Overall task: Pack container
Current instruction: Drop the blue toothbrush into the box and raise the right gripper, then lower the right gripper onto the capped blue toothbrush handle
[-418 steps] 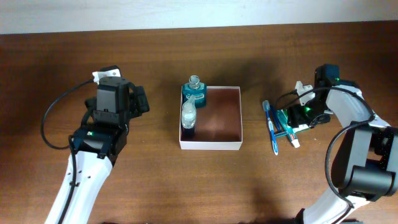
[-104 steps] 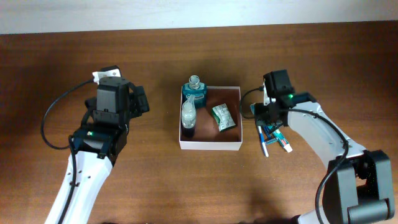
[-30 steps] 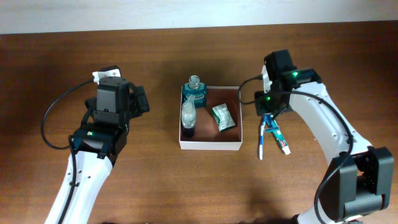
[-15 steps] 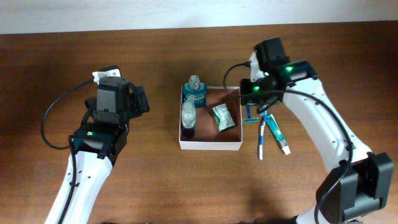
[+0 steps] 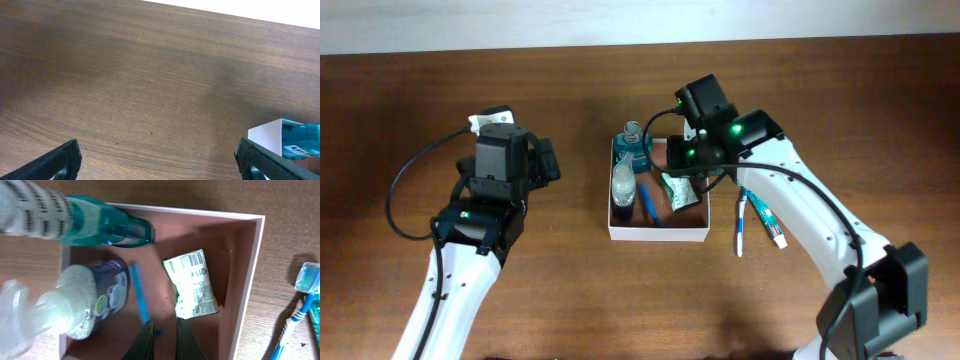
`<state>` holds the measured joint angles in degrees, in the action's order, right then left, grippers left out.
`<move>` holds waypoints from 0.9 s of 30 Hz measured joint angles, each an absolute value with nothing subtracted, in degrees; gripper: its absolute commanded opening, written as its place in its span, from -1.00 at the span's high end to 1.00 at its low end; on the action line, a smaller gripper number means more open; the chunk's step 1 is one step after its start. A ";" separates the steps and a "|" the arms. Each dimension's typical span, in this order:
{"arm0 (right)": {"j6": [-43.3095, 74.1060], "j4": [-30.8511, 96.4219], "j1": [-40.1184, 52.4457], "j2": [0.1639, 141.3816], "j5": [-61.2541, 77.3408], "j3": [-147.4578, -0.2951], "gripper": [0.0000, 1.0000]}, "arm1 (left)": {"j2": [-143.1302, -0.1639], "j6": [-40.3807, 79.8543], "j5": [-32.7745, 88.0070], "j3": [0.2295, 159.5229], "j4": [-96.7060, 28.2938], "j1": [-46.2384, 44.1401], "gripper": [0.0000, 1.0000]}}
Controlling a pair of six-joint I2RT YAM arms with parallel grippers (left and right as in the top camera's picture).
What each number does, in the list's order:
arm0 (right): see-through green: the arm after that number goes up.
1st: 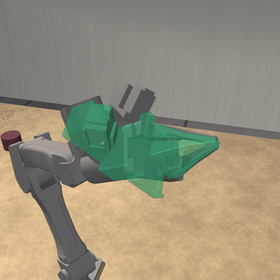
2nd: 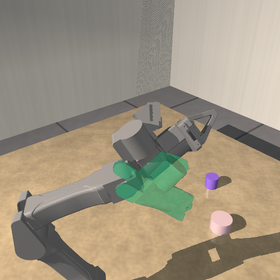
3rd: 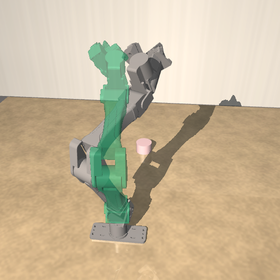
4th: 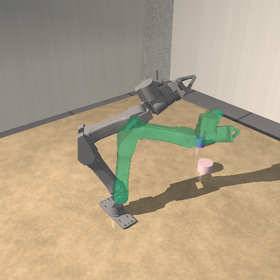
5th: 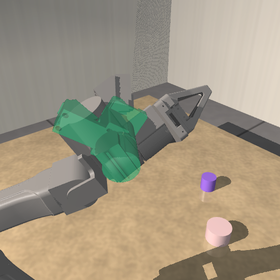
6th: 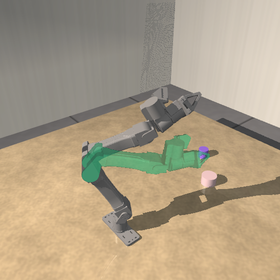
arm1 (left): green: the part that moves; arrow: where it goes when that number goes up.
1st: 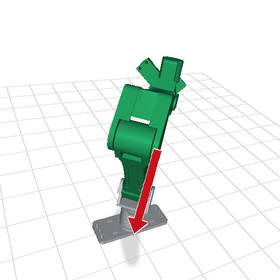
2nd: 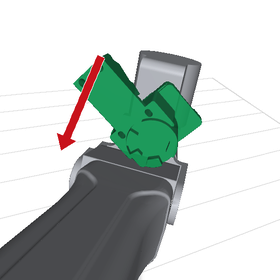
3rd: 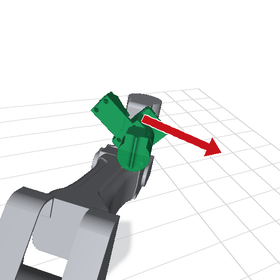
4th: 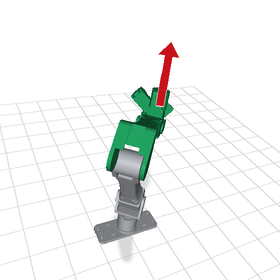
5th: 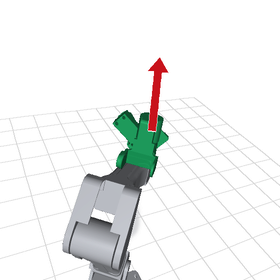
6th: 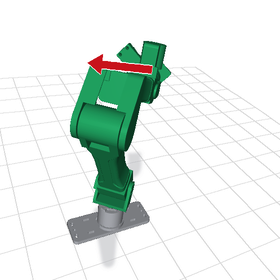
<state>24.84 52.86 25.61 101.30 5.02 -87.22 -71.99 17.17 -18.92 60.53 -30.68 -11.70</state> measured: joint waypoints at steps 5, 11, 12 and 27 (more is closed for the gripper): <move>25.36 52.84 25.61 103.68 4.10 -87.22 0.84 | -71.99 17.17 -18.92 60.53 -30.68 -11.70 -0.99; 24.93 53.58 25.54 103.83 3.64 -87.22 0.92 | -71.99 17.17 -18.92 60.53 -30.68 -11.70 -0.99; 24.80 54.17 25.45 103.81 3.46 -87.22 0.92 | -71.99 17.17 -18.90 60.53 -30.68 -11.70 -0.99; 24.05 66.83 12.75 103.42 0.25 -87.20 0.90 | -71.99 17.17 -18.92 60.53 -30.68 -11.70 -0.99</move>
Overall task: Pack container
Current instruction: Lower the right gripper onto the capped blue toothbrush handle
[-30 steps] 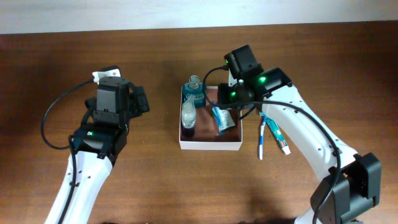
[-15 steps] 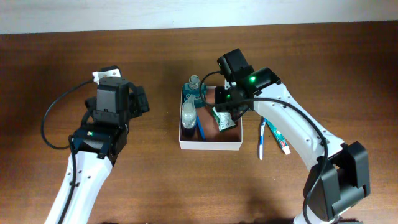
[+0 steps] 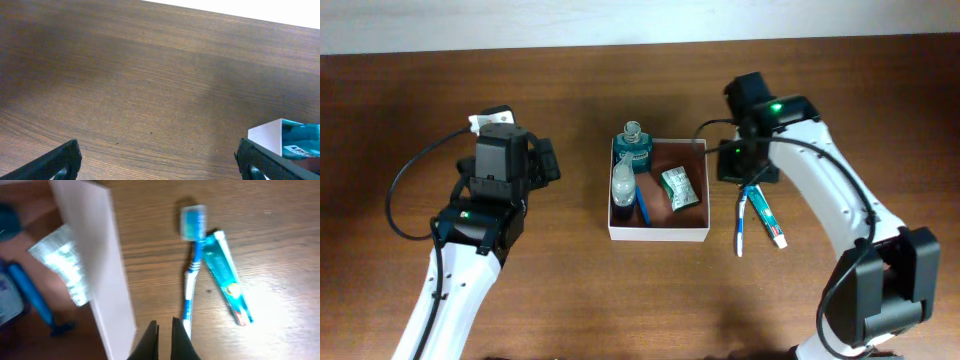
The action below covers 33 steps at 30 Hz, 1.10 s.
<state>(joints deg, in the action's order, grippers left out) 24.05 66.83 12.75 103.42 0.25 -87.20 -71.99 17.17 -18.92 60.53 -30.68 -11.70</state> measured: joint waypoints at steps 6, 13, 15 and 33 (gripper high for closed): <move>23.99 66.39 10.87 102.89 0.01 -86.02 0.90 | -71.99 17.17 -18.90 60.53 -30.68 -11.70 -0.99; 23.97 60.45 10.20 102.59 -0.01 -78.50 0.92 | -71.99 17.17 -18.92 60.53 -30.68 -11.70 -0.99; 23.99 58.35 9.85 102.59 -0.01 -76.07 0.92 | -71.99 17.17 -18.92 60.53 -30.65 -11.70 -0.99; 24.27 38.41 8.60 102.59 -0.01 -58.89 0.70 | -71.99 17.17 -18.92 60.53 -30.68 -11.70 -0.99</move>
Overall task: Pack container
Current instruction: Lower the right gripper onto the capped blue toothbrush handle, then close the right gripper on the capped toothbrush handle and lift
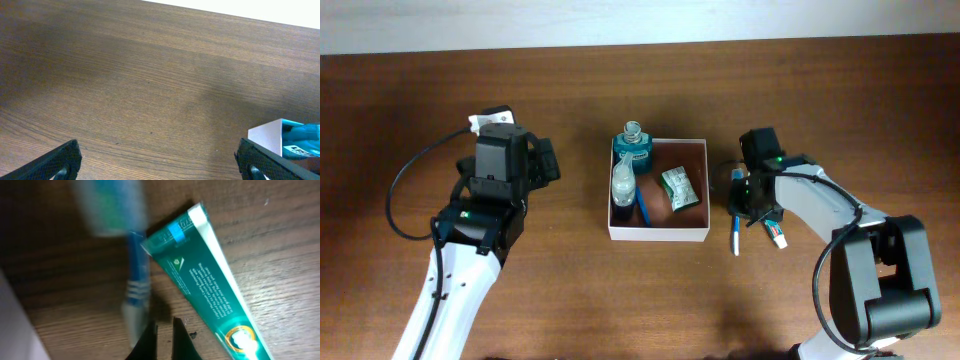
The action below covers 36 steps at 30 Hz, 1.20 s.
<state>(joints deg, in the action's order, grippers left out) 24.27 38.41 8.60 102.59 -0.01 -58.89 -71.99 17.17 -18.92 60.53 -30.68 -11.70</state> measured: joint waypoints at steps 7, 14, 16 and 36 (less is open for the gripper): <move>24.08 35.18 8.60 101.65 -0.01 -56.82 0.53 | -71.99 17.17 -18.92 60.53 -30.68 -11.70 -0.99; 24.03 35.03 8.60 101.58 0.01 -56.75 0.53 | -71.99 17.17 -18.92 60.53 -30.68 -11.70 -0.99; 24.01 35.16 8.60 101.58 -0.01 -56.75 0.55 | -71.99 17.17 -18.92 60.53 -30.68 -11.70 -0.99; 20.58 54.83 8.60 101.58 1.76 -72.20 0.48 | -71.99 17.17 -18.92 60.53 -30.68 -11.70 -0.99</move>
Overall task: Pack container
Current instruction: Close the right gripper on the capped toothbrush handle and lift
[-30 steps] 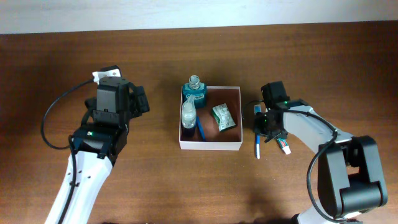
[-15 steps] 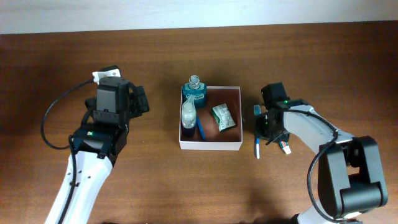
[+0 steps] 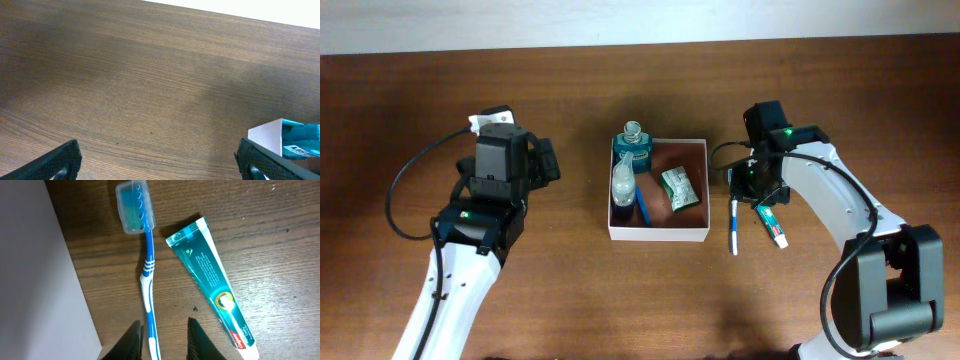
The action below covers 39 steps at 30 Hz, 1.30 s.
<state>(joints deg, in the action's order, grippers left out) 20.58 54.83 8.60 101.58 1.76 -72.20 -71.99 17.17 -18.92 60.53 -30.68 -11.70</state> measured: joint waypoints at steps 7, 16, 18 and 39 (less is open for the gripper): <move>21.21 49.25 8.60 101.58 3.36 -69.91 0.22 | -71.99 17.17 -18.90 60.53 -30.68 -11.70 -0.99; 21.21 42.37 8.60 101.58 6.09 -63.09 0.13 | -71.99 17.17 -18.92 60.53 -30.68 -11.70 -0.99; 21.26 41.60 8.60 101.58 6.15 -62.17 0.13 | -71.99 17.17 -18.92 60.53 -30.68 -11.70 -0.99; 24.01 34.39 8.60 101.43 5.61 -56.80 0.35 | -71.99 17.17 -18.92 60.53 -30.68 -11.70 -0.99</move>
<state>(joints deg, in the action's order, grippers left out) 24.01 34.39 8.60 101.43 5.61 -56.80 -71.99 17.17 -18.92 60.53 -30.68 -11.70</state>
